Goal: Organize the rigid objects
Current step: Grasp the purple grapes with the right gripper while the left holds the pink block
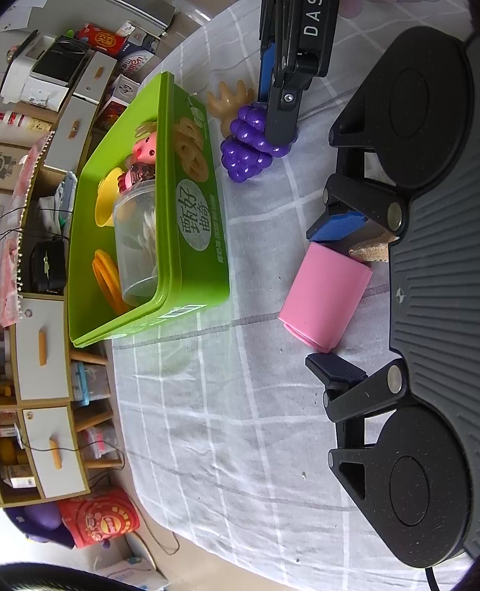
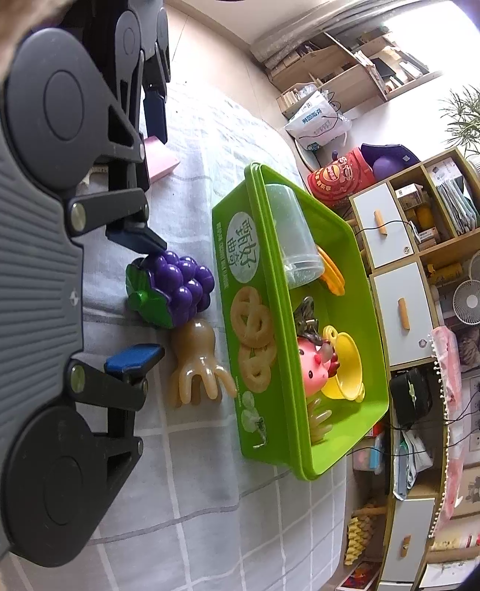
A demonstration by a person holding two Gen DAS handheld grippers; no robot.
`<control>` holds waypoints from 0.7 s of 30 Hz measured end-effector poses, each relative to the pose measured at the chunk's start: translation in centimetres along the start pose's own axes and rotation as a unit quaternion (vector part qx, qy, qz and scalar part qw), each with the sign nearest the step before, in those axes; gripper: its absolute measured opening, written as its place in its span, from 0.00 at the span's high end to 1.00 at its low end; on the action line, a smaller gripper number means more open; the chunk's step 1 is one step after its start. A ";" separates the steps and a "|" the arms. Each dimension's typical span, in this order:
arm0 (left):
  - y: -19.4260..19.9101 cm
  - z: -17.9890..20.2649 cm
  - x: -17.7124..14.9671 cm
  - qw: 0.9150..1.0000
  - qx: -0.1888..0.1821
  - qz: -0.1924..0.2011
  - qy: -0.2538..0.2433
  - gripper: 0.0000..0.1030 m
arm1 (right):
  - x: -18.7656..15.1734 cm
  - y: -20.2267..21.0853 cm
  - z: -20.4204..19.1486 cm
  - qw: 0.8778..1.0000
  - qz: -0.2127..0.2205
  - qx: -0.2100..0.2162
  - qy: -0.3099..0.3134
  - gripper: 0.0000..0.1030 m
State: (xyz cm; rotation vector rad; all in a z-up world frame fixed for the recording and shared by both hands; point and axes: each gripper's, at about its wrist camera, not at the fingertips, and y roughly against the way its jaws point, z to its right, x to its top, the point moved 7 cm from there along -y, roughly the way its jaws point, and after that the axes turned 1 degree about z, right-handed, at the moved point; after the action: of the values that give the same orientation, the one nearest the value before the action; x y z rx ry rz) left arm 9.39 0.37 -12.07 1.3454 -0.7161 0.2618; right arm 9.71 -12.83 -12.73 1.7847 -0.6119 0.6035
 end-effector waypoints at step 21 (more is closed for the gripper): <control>0.7 0.8 0.8 1.000 -0.013 0.007 0.006 0.33 | 0.6 1.9 -1.9 0.999 0.001 0.035 0.006 0.74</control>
State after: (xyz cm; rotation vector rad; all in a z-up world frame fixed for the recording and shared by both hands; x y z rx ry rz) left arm 9.32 -0.39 -10.95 1.3127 -0.7168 0.2713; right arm 8.75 -11.61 -10.52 1.8458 -0.5900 0.6429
